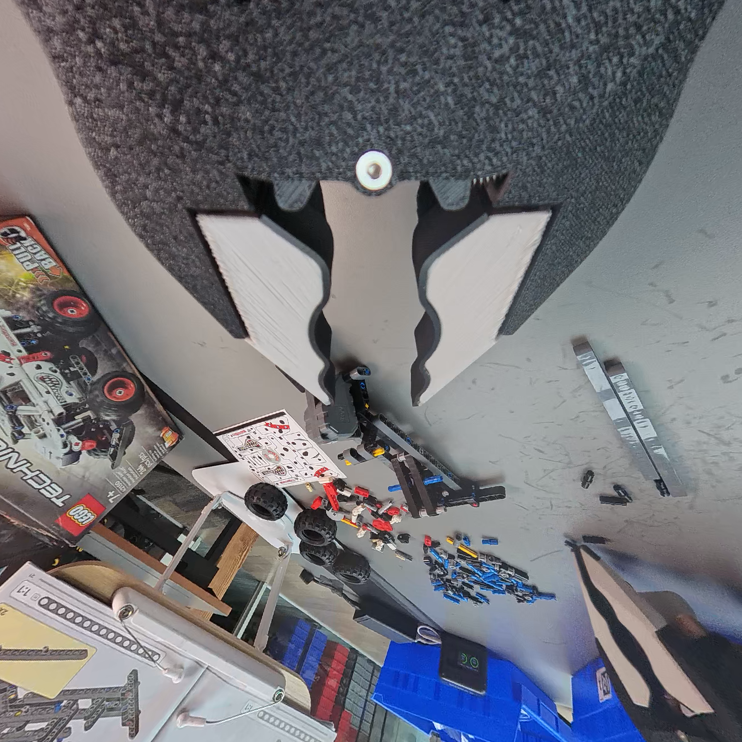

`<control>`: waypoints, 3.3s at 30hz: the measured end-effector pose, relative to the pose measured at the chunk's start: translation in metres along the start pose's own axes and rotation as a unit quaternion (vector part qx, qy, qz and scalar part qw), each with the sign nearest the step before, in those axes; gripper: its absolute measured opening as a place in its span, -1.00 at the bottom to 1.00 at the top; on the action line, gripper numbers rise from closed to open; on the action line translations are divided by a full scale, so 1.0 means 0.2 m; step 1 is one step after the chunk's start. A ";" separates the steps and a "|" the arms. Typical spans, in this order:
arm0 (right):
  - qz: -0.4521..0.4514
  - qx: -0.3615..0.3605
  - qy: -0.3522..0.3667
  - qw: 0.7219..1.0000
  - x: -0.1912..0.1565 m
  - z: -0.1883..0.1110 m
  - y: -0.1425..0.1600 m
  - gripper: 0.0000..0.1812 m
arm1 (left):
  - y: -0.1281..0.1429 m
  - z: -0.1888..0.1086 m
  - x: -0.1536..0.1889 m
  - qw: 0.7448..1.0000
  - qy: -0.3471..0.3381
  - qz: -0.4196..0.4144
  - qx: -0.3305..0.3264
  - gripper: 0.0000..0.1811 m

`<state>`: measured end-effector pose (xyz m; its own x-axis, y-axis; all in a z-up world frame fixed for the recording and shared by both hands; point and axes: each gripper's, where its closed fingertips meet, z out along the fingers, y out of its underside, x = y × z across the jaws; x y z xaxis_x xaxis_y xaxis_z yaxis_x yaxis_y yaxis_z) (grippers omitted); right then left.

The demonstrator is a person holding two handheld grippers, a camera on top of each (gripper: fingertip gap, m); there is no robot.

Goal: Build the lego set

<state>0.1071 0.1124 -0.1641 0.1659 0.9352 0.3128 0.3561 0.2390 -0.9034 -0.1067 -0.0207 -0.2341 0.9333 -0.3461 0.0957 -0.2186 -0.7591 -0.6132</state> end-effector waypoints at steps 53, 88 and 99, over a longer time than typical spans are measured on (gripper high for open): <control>-0.119 -0.164 -0.355 0.913 -0.92 0.08 0.05 -0.83 | 0.04 -0.04 0.56 0.966 0.186 0.167 0.058 -0.80; -0.073 -0.200 -0.304 0.929 -0.68 -0.06 0.17 -0.84 | 0.12 -0.02 0.64 0.956 0.184 0.225 0.030 -0.75; -0.075 -0.187 -0.289 0.936 -0.66 -0.01 0.17 -0.86 | 0.12 -0.04 0.67 0.951 0.190 0.241 0.038 -0.71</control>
<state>0.0996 -0.0036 -0.2343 -0.3982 0.9093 0.1207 0.6501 0.3725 -0.6623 0.0115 -0.0897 -0.2301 0.5568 -0.8286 0.0575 -0.5593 -0.4252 -0.7117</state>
